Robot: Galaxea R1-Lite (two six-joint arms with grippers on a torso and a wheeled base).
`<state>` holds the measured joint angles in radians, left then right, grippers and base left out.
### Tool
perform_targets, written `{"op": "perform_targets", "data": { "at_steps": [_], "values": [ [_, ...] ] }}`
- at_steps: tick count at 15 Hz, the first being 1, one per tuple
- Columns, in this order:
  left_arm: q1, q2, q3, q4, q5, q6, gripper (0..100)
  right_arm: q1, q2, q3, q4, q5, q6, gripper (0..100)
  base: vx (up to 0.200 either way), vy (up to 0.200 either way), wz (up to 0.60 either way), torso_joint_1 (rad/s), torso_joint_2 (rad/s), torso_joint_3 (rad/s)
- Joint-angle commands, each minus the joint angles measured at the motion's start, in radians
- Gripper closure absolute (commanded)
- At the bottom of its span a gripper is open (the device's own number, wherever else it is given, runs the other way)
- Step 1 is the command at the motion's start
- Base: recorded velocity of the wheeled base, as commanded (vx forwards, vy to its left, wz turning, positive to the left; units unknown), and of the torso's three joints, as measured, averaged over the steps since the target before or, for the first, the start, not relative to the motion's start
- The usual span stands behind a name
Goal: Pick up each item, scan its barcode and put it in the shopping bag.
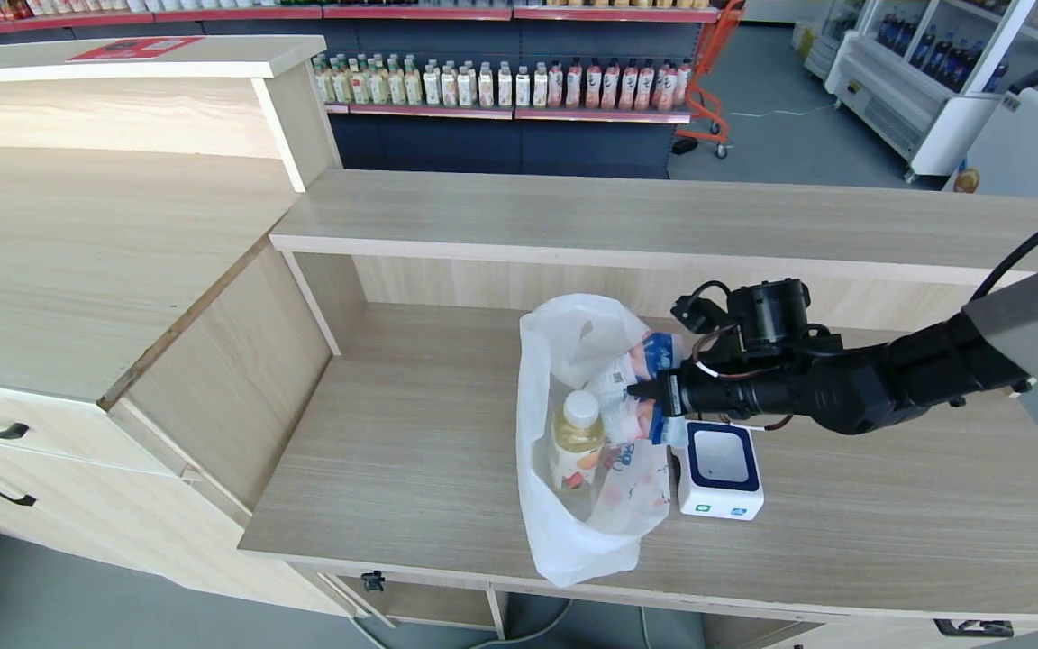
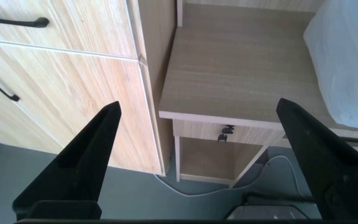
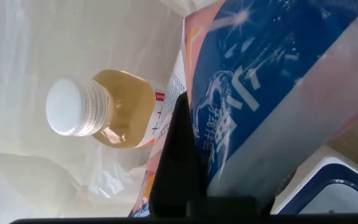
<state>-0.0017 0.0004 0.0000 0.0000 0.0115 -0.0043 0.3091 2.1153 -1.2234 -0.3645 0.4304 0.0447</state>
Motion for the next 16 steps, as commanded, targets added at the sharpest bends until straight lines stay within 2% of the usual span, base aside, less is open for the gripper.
{"op": "perform_targets", "data": {
  "at_steps": [1,3,4,8,10,13,15,16],
  "values": [
    [0.0,0.0,0.0,0.0,0.001,0.0,0,0.001,0.002,0.015,-0.001,0.001,-0.045,100,0.0,0.0,0.0,0.0,0.0,0.0],
    [0.0,0.0,0.0,0.0,0.001,0.0,0,-0.002,-0.001,0.013,-0.001,0.001,-0.045,100,0.0,0.0,0.0,0.0,0.0,0.0],
    [0.0,0.0,0.0,0.0,0.001,0.0,0,-0.002,-0.005,0.008,-0.001,0.004,-0.037,0,0.0,0.0,0.0,0.0,0.0,0.0],
    [0.0,0.0,0.0,0.0,0.001,0.0,0,-0.002,-0.032,0.002,-0.004,0.011,-0.017,0,0.0,0.0,0.0,0.0,0.0,0.0],
    [0.0,0.0,0.0,0.0,0.001,0.0,0,-0.002,-0.072,-0.002,-0.033,0.016,0.08,0,0.0,0.0,0.0,0.0,0.0,0.0],
    [0.0,0.0,0.0,0.0,0.001,0.0,0,-0.012,-0.136,-0.001,-0.039,0.024,0.138,0,0.0,0.0,0.0,0.0,0.0,0.0],
    [0.0,0.0,0.0,0.0,0.001,0.0,0,-0.055,-0.336,0.125,-0.033,0.024,0.265,0,0.0,0.0,0.0,0.0,0.0,0.0],
    [0.0,0.0,0.0,0.0,0.001,0.0,0,-0.093,-0.452,0.229,-0.03,0.016,0.267,0,0.0,0.0,0.0,0.0,0.0,0.0]
  ]
}}
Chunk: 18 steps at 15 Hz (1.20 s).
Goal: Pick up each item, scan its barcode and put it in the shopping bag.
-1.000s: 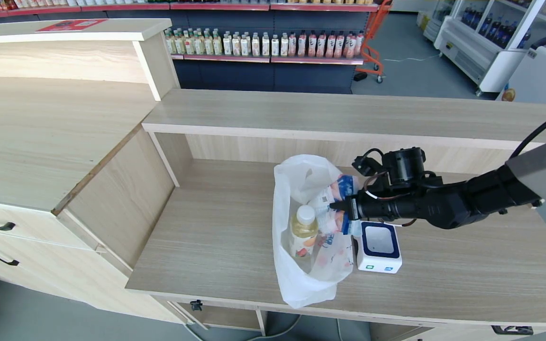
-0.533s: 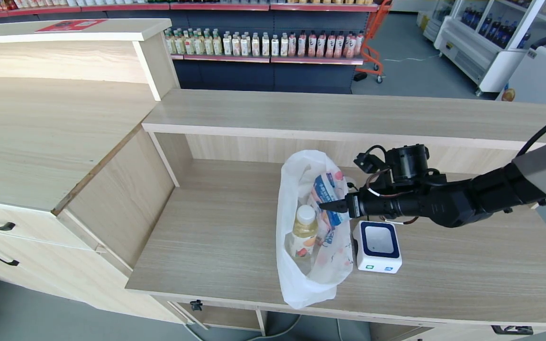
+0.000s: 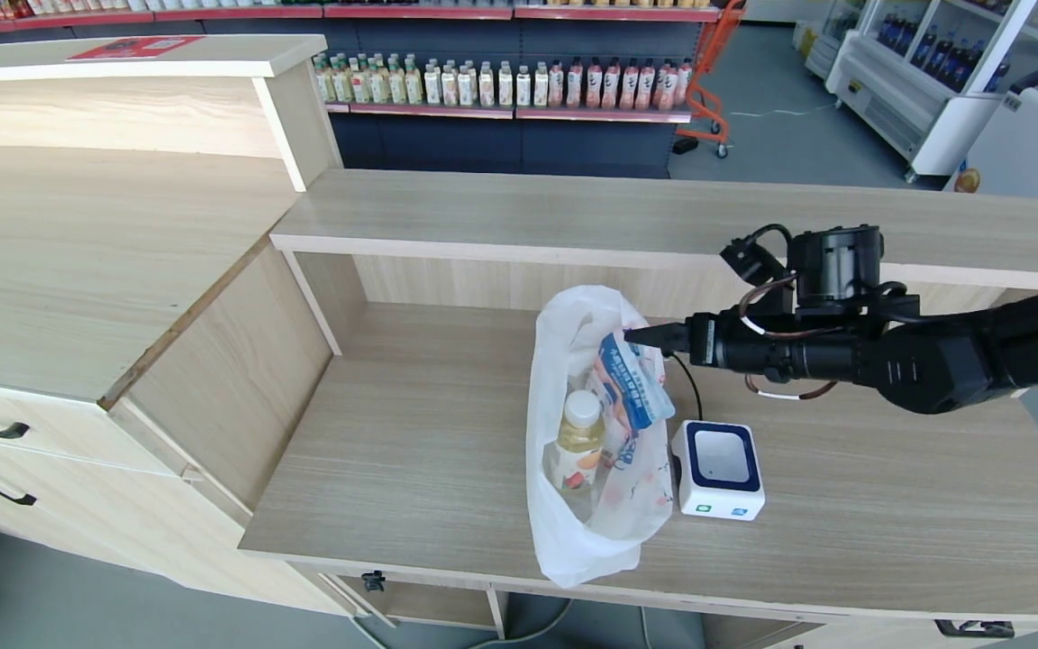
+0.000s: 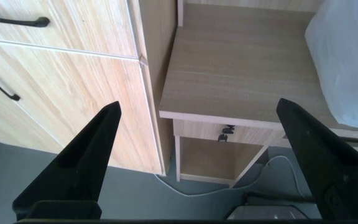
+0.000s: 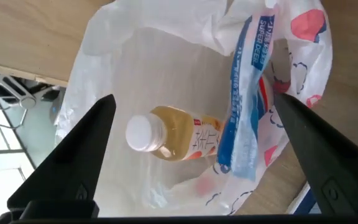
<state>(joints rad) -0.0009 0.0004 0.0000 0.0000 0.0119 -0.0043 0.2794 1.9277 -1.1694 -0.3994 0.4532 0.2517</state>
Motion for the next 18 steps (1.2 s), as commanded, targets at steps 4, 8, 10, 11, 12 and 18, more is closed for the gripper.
{"op": "perform_targets", "data": {
  "at_steps": [4,8,10,11,12,18],
  "values": [
    [-0.001,0.0,0.0,0.0,0.0,0.0,0,-0.316,-0.852,0.731,0.011,-0.116,-0.17,0,0.0,0.0,0.0,0.0,0.0,0.0],
    [-0.001,0.0,0.0,0.0,0.0,0.0,0,-0.345,-1.386,1.168,0.027,-0.301,-0.183,0,0.0,0.0,0.0,0.0,0.0,0.0],
    [-0.001,0.0,0.0,0.0,0.0,0.0,0,-0.345,-1.681,1.169,0.272,-0.334,-0.207,0,0.0,0.0,0.0,0.0,0.0,0.0],
    [0.001,0.0,0.0,0.0,0.0,0.0,0,-0.348,-1.782,1.169,0.349,-0.338,-0.212,0,0.0,0.0,0.0,0.0,0.0,0.0],
    [-0.001,0.0,0.0,0.0,0.0,0.0,0,-0.341,-1.829,1.166,0.378,-0.327,-0.218,0,0.0,0.0,0.0,0.0,0.0,0.0],
    [-0.001,0.0,0.0,0.0,0.0,0.0,0,-0.282,-1.928,1.169,0.386,-0.462,-0.279,0,0.0,0.0,0.0,0.0,0.0,0.0]
  ]
}}
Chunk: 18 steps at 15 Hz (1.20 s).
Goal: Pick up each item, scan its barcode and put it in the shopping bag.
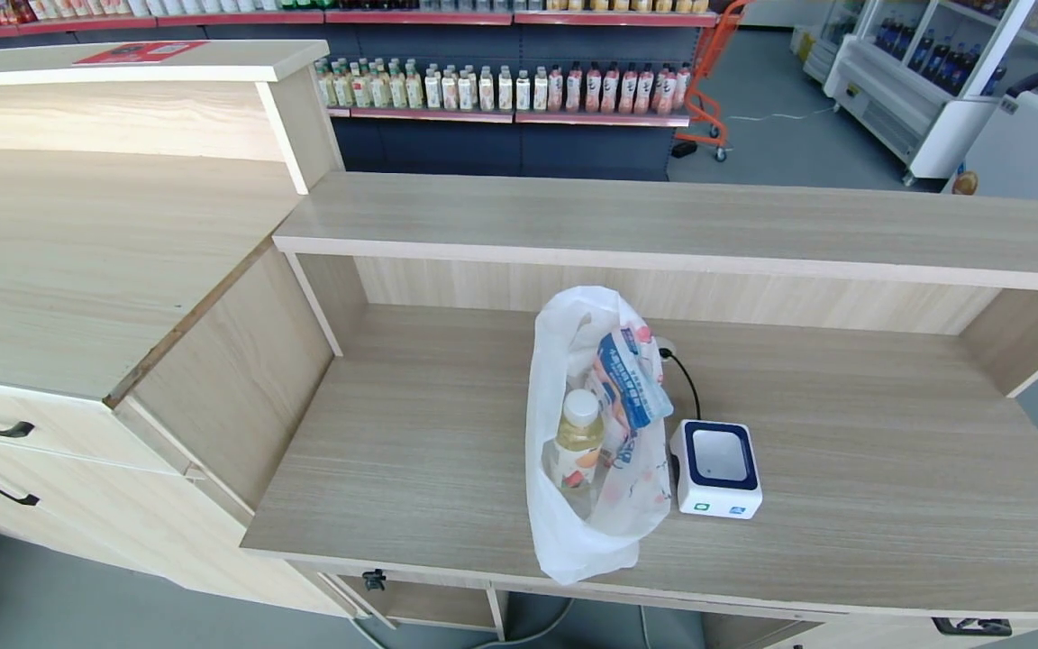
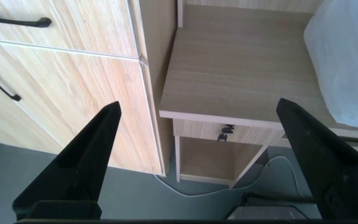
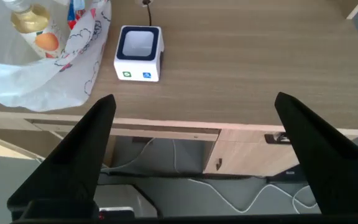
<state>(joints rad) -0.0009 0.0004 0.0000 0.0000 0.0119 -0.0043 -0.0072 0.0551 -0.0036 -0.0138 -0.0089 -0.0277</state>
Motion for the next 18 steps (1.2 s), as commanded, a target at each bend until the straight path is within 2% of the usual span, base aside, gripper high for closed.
{"op": "perform_targets", "data": {
  "at_steps": [1,18],
  "values": [
    [-0.001,0.0,0.0,0.0,0.0,0.0,0,0.004,-0.055,0.004,0.0,0.0,0.003,0,0.0,0.0,0.0,0.0,0.0,0.0],
    [-0.001,0.0,0.0,0.0,0.0,-0.002,0,0.004,-0.055,0.004,0.005,-0.002,0.022,0,0.0,0.0,0.0,0.0,0.0,0.0]
  ]
}}
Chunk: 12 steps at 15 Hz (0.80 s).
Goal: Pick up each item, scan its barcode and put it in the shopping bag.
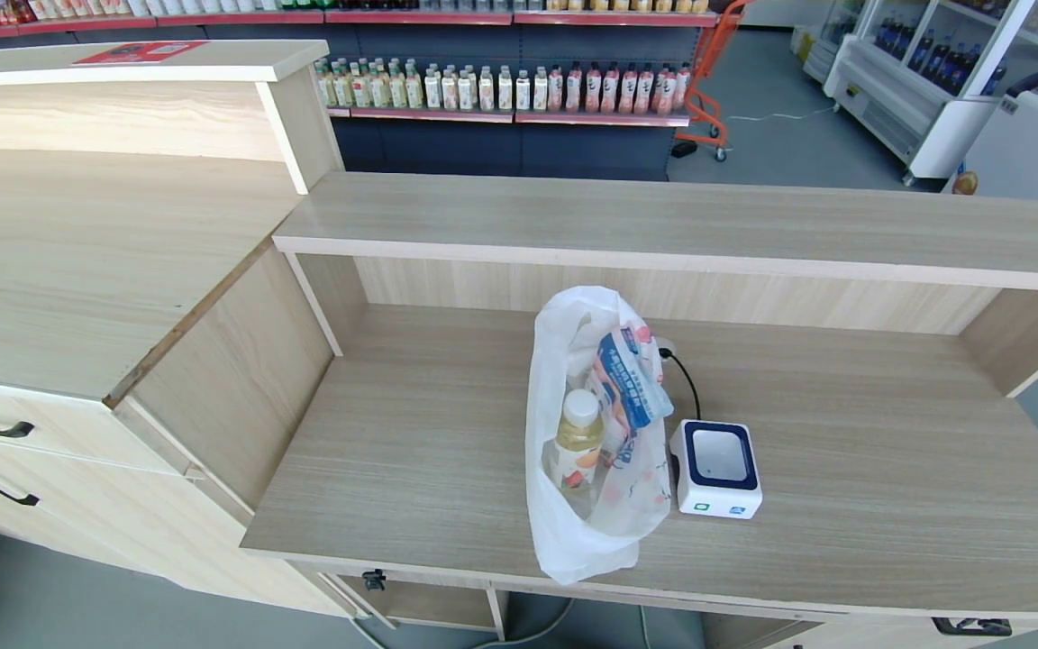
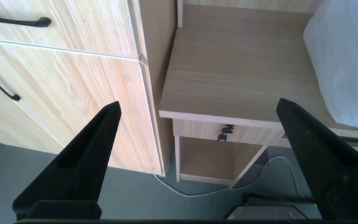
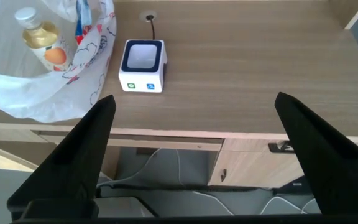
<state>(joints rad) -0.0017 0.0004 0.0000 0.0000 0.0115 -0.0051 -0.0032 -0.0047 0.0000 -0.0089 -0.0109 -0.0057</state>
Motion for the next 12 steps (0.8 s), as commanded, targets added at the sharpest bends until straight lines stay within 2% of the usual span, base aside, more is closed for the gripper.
{"op": "perform_targets", "data": {
  "at_steps": [1,10,12],
  "values": [
    [0.002,0.0,0.0,0.0,0.001,0.004,0,0.0,0.005,0.0,0.0,0.0,0.001,0,0.0,-0.2,0.0,0.002,0.0,0.002],
    [0.002,0.0,0.0,0.0,0.001,0.005,0,0.0,0.005,0.0,0.0,0.002,-0.007,0,0.0,-0.2,0.0,0.002,0.0,0.003],
    [0.002,0.0,0.0,0.0,0.001,0.001,0,0.0,0.005,0.0,0.0,0.002,-0.011,0,0.0,0.0,0.0,0.0,0.0,0.0]
  ]
}}
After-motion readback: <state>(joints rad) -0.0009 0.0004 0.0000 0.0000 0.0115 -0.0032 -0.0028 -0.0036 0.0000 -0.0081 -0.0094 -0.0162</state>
